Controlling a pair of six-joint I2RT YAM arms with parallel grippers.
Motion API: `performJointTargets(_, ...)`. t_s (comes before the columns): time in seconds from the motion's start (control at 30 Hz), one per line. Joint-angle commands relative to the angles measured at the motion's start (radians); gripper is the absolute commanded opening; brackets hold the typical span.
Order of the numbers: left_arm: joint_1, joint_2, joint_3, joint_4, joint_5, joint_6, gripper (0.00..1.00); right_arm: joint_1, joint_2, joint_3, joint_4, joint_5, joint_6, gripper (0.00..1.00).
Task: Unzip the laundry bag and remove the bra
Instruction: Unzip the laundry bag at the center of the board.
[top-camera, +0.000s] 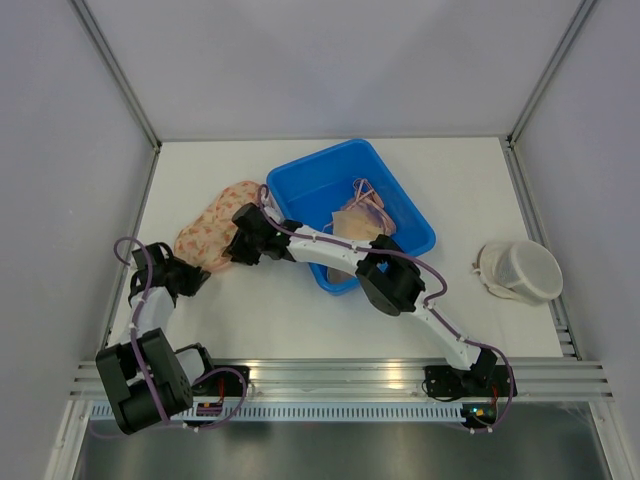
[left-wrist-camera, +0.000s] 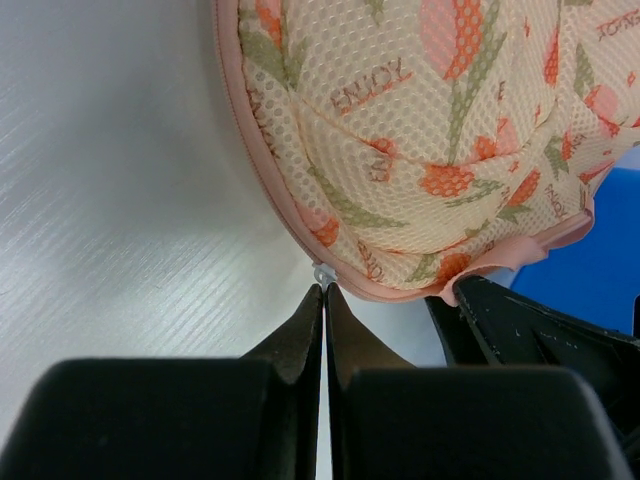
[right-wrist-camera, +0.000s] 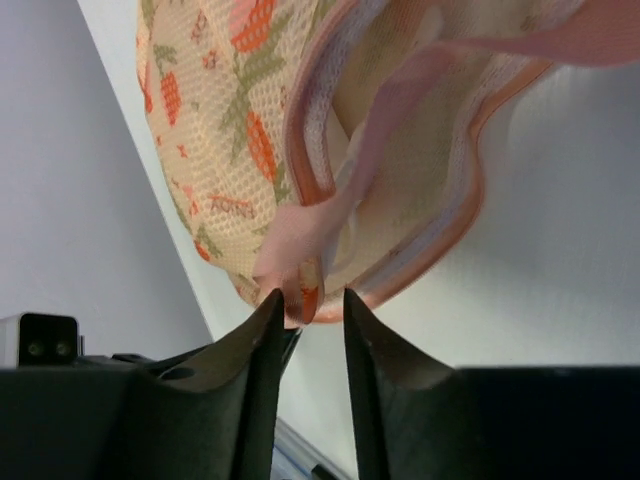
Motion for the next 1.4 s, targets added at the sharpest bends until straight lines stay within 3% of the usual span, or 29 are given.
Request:
performJointTargets(0.0, 0.006, -0.030, -0.007, 0.044, 0.024, -0.012, 0.02, -0.009, 0.009, 0.030, 0.039, -0.002, 0.003, 0.32)
performJointTargets(0.1, 0.006, -0.036, -0.007, 0.043, 0.018, -0.012, 0.02, -0.013, 0.012, 0.029, 0.042, 0.000, -0.004, 0.17)
performJointTargets(0.4, 0.006, -0.049, -0.020, 0.047, 0.021, -0.010, 0.02, -0.015, 0.018, 0.026, 0.049, -0.006, -0.017, 0.01)
performJointTargets(1.37, 0.051, -0.072, 0.046, -0.150, -0.190, 0.051, 0.02, -0.029, 0.090, 0.157, -0.050, 0.084, -0.216, 0.01)
